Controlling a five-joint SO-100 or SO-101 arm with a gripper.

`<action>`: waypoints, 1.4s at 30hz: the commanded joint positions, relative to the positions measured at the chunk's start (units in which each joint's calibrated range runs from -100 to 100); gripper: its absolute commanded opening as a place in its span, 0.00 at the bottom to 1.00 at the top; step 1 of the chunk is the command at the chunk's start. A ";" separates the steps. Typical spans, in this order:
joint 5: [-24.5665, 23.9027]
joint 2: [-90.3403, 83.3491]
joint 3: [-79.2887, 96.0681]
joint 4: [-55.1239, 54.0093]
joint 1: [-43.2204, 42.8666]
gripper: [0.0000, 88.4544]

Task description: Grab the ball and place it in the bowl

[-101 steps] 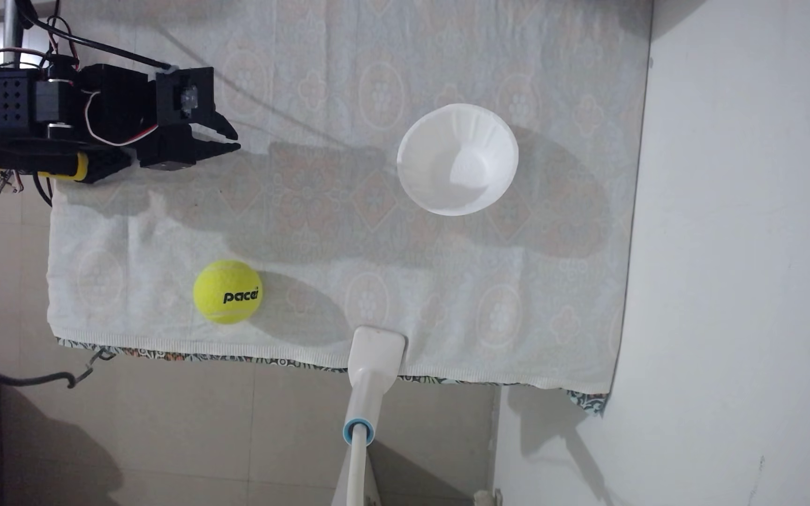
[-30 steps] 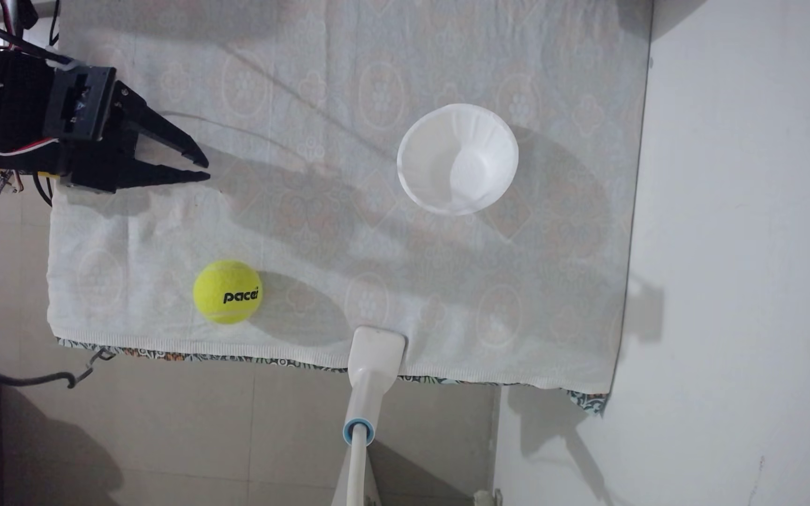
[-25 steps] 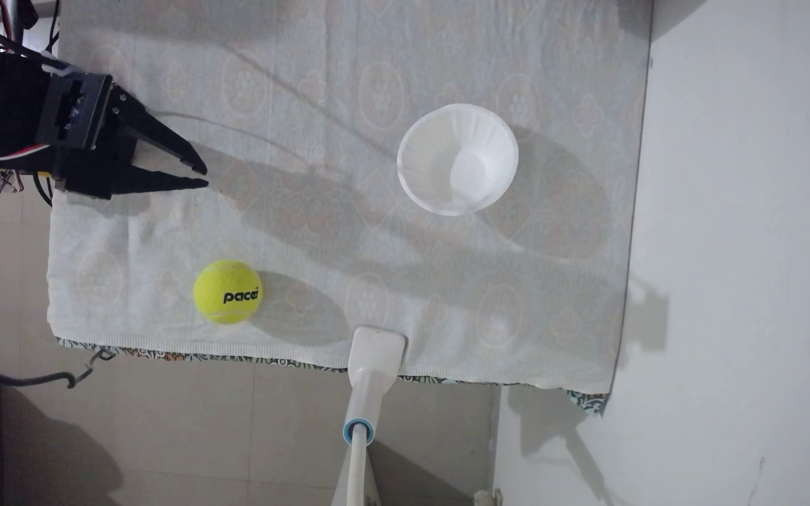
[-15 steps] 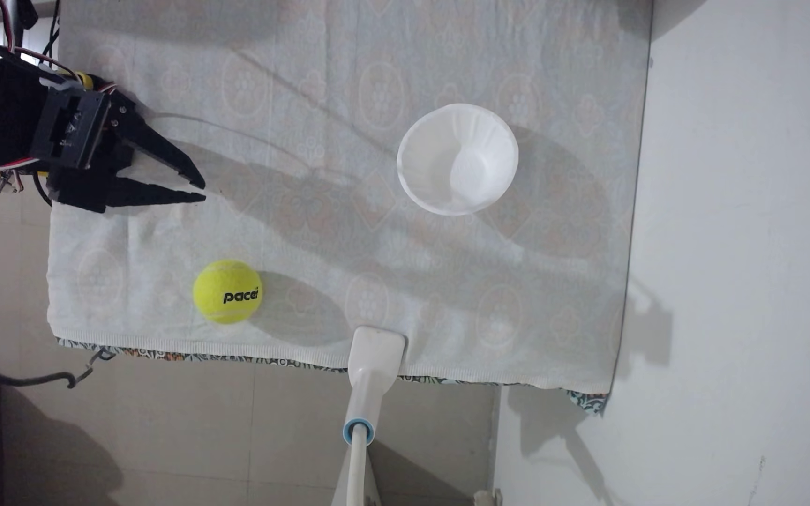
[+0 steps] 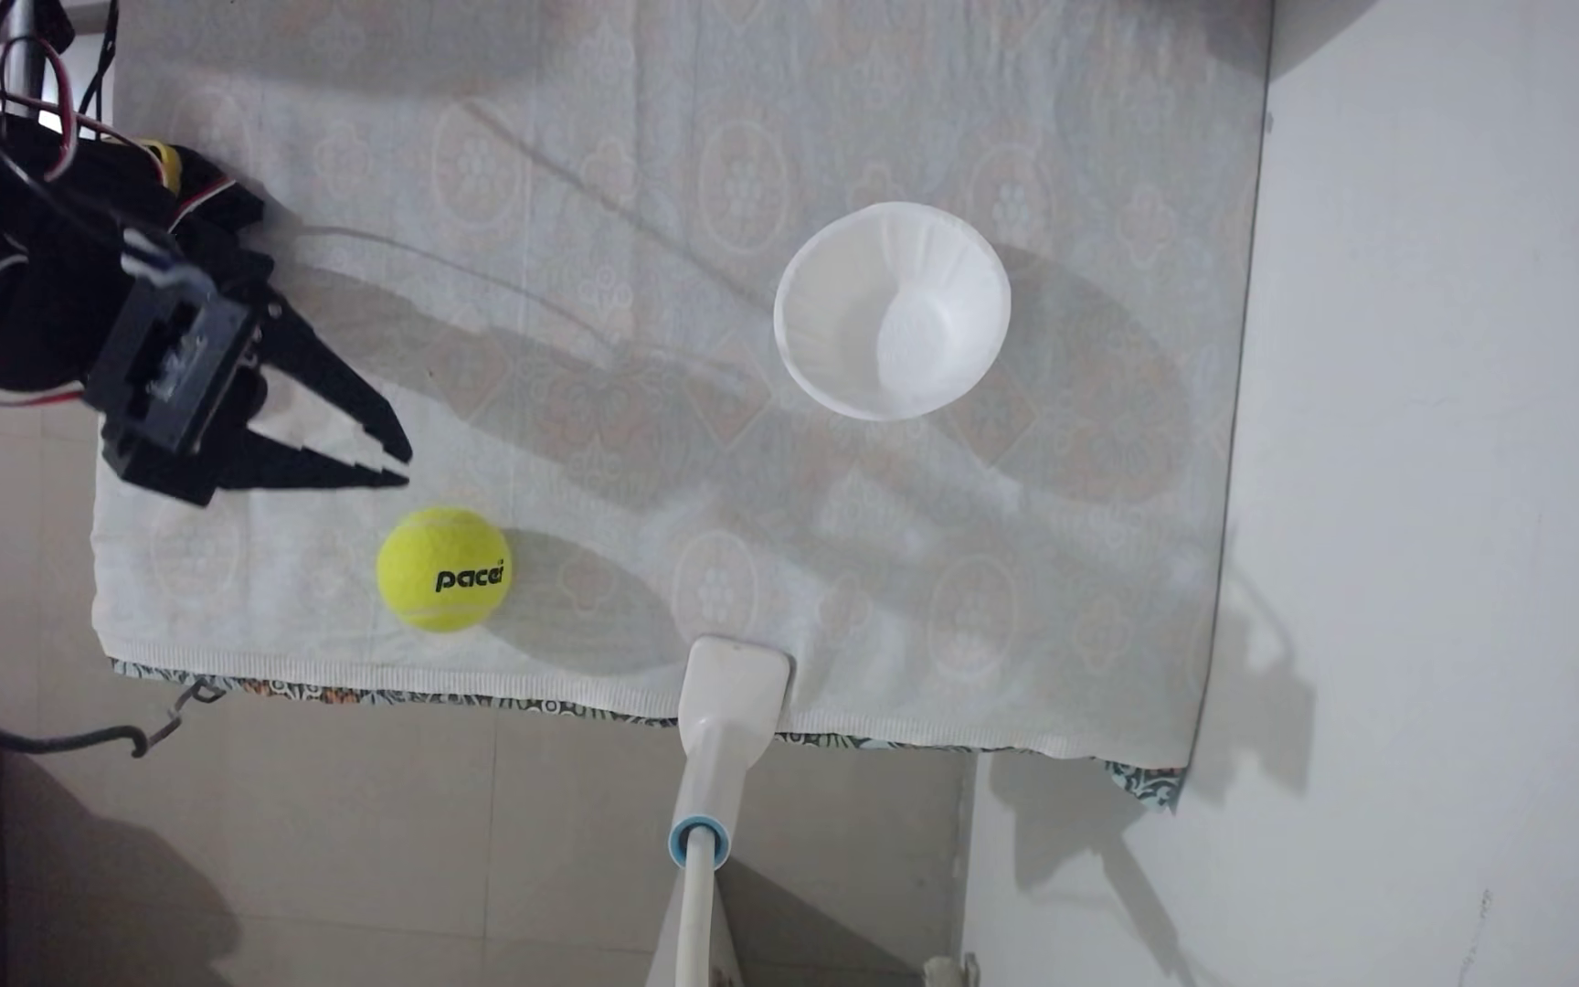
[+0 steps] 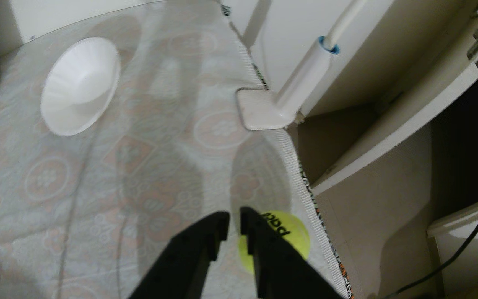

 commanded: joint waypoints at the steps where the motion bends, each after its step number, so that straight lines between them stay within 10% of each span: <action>1: 0.24 2.90 -4.51 -4.15 4.34 0.00; 24: 2.59 16.34 -8.15 -13.60 17.23 0.01; 42: 2.78 24.87 -8.15 -16.22 23.39 0.29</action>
